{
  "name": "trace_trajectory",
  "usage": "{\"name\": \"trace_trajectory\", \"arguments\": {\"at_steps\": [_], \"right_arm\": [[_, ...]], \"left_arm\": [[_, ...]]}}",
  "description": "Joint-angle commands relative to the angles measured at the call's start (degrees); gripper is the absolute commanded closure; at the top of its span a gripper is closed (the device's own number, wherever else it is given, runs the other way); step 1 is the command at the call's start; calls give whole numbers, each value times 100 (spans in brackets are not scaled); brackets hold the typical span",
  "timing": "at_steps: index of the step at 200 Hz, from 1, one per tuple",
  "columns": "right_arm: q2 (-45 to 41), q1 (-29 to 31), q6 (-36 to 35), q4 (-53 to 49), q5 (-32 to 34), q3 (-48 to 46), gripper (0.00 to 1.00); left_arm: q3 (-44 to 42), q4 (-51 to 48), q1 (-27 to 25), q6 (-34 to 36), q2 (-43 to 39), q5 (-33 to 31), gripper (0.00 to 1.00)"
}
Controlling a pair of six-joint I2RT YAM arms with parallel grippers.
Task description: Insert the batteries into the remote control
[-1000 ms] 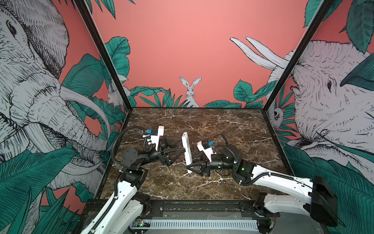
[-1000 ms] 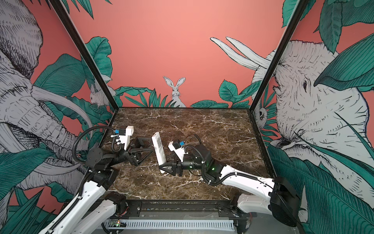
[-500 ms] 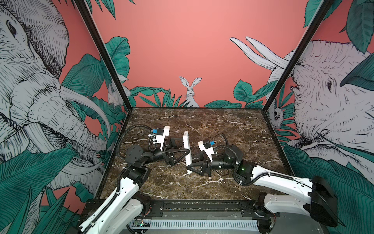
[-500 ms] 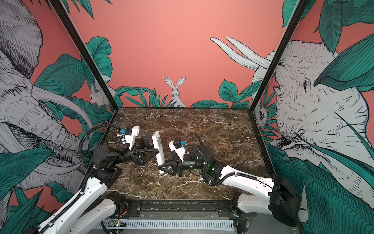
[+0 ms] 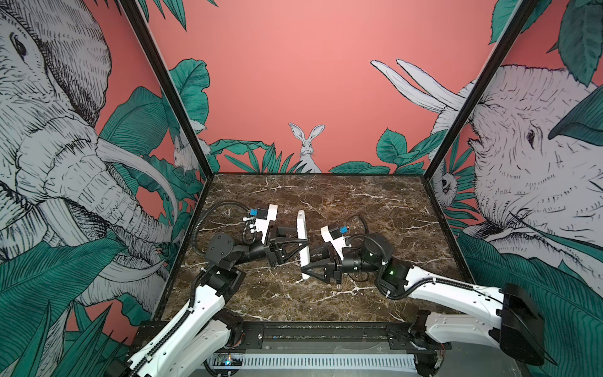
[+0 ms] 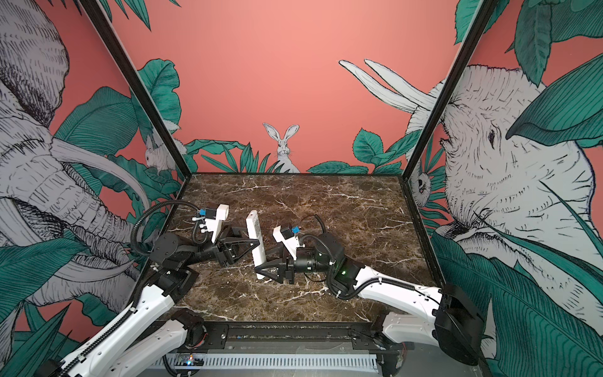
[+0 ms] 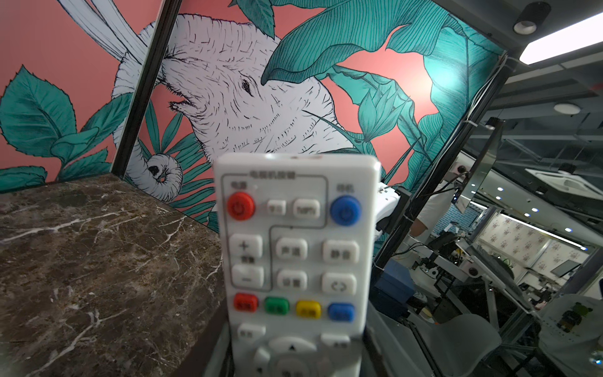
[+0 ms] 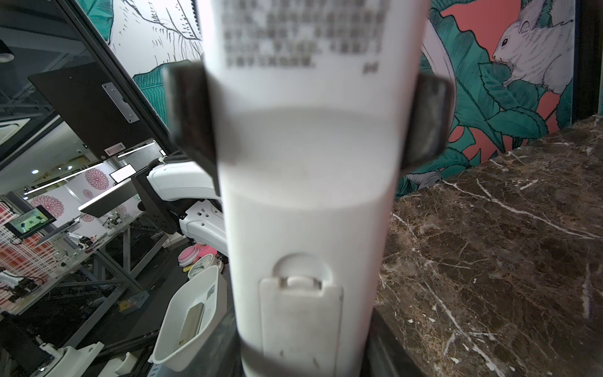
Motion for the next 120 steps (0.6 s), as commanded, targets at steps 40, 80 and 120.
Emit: {"name": "trace_trajectory", "arguments": {"at_steps": [40,80,120], "right_arm": [[21,-32,42,607,-40,-76,77],[54,-30,-43,356,38,-24,51],[-104,-36,-301,-322,394,-7,22]], "left_arm": [[199,24,-41,95,-33,39,77],[285,-55,-50,87,-8,-99,90],[401,-449,-59,314,17,-270,93]]}}
